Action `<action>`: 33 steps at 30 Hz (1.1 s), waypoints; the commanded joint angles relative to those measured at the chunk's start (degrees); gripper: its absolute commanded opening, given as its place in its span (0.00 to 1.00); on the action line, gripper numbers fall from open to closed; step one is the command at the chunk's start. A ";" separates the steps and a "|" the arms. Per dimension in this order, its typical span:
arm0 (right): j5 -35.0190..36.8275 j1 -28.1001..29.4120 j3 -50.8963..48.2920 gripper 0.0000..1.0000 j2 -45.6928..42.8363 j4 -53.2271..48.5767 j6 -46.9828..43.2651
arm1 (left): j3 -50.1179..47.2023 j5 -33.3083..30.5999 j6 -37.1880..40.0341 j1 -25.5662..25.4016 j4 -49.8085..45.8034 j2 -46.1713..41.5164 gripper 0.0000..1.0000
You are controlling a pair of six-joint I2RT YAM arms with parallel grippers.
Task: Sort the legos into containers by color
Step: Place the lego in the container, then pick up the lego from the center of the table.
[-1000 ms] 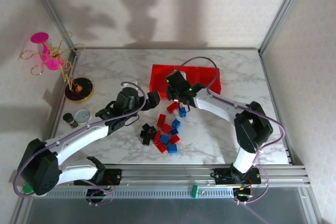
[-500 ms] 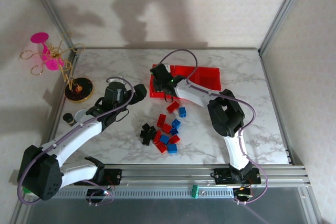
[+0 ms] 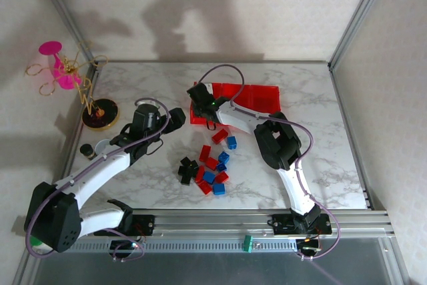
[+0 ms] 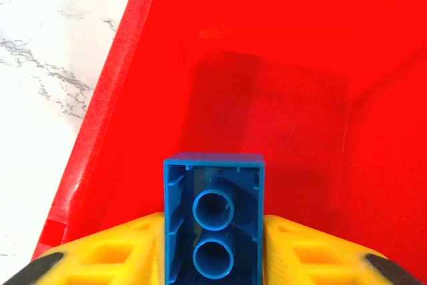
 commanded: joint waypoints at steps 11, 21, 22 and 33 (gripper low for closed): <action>-0.25 0.03 -5.09 0.51 -10.99 0.56 -0.15 | -0.14 2.88 -0.28 0.27 -0.10 -2.13 1.00; -4.89 0.05 -25.13 0.63 -25.84 -1.77 6.98 | -1.90 3.92 -1.95 -5.37 -0.44 -3.17 1.00; -4.97 0.02 -26.50 0.64 -26.85 -2.55 7.59 | -1.88 3.79 -2.11 -6.12 -0.53 -3.08 1.00; -4.54 0.05 -38.92 0.76 -33.12 -5.54 10.53 | -4.27 2.28 -4.58 -11.70 0.95 -3.15 1.00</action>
